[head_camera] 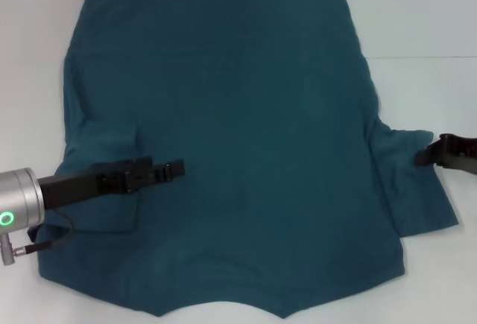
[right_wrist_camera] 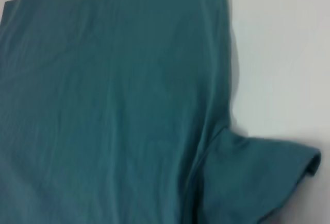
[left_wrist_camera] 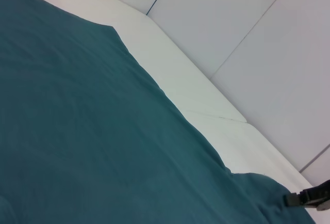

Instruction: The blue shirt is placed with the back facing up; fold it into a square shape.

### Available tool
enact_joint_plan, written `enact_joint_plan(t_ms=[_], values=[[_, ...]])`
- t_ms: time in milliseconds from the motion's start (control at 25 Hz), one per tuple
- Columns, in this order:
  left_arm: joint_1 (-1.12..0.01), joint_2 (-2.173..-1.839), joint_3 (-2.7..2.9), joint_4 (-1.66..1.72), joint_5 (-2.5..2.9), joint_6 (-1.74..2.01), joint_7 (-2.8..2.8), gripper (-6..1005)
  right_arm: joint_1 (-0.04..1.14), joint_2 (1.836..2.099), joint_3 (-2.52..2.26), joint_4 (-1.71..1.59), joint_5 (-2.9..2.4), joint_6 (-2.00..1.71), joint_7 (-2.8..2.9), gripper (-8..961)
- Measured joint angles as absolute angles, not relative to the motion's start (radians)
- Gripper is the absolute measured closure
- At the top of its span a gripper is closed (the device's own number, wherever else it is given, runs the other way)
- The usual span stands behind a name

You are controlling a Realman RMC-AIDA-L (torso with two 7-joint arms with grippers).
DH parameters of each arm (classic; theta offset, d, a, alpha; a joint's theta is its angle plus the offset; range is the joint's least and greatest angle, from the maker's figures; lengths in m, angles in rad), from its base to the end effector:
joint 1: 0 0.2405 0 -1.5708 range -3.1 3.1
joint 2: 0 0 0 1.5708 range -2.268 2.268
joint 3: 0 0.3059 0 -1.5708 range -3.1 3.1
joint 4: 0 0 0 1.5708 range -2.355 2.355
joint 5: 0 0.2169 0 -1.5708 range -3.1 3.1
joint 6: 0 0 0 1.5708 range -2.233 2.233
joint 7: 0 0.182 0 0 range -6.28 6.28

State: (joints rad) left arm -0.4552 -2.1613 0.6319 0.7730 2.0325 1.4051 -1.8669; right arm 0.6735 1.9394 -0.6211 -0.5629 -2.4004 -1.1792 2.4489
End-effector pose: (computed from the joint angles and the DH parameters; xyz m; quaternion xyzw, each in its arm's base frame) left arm -0.3138 0.3737 -0.0610 -0.8299 -0.4615 -0.2652 0.1672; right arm 0.3653 0.4453 -0.0062 -0.7130 0.6528 0.1162 0.2279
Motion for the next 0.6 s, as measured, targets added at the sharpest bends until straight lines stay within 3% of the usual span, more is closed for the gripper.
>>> enact_joint_plan(t_ms=[600], values=[[-0.447, -2.161, 0.586, 0.773, 2.032, 1.414, -1.867, 51, 0.699, 1.891, -0.622, -0.599, -2.448, -1.179, 2.452, 935]])
